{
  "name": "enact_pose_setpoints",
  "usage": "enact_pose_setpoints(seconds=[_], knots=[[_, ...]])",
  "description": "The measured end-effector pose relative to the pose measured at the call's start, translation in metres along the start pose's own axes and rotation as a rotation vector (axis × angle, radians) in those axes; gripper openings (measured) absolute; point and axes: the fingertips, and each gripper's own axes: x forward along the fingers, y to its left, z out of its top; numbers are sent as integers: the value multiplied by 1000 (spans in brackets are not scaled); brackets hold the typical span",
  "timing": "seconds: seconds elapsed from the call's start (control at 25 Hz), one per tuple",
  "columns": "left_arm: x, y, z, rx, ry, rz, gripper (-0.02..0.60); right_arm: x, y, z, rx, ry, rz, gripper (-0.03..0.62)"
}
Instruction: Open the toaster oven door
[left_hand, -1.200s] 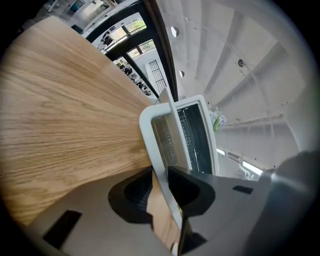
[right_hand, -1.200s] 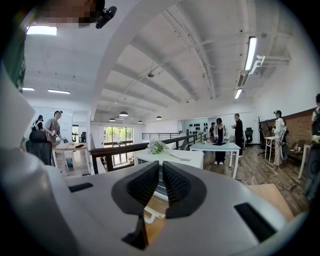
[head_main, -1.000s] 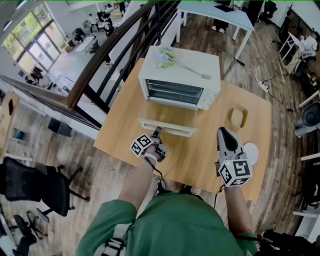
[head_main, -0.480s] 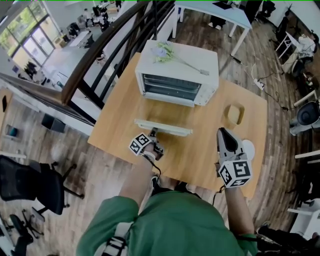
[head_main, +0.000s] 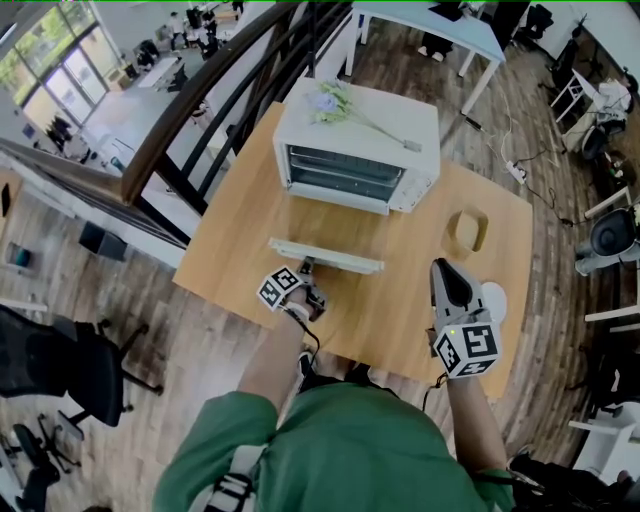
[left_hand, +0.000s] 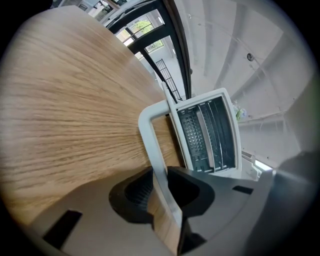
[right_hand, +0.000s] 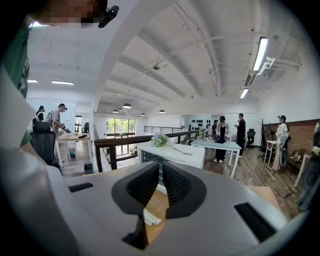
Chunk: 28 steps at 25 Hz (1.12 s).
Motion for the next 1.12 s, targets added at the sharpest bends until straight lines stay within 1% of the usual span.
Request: enact_pose_setpoints(seconds=[0.16,0.4,0.56,0.68,0.72,0.8,0.96,1.12], knots=[[-10,10,0,-4,20,55,103,4,6,4,6,-12,15,41],[-30,21,9,11,6,105,103,10,17,5,26,-32,50,41],[-44,21,22,39,-19,113,102,15,20,6,38,-45,68,41],[-61,13,40,83,-71,121,103,17,21,10,55,-60,83,41],[-68,6,48,93,-96,112,103,18,21,11,64,-65,88,41],[-79,-17,66,110,-149,64,102,20,21,12,83,-74,99,41],[-98,-89,95,193,-228,-69,101,29,20,16,124,-98,112,41],[-121,-158,111,237,-295,-171,101,39,18,27,136,-122,118,41]])
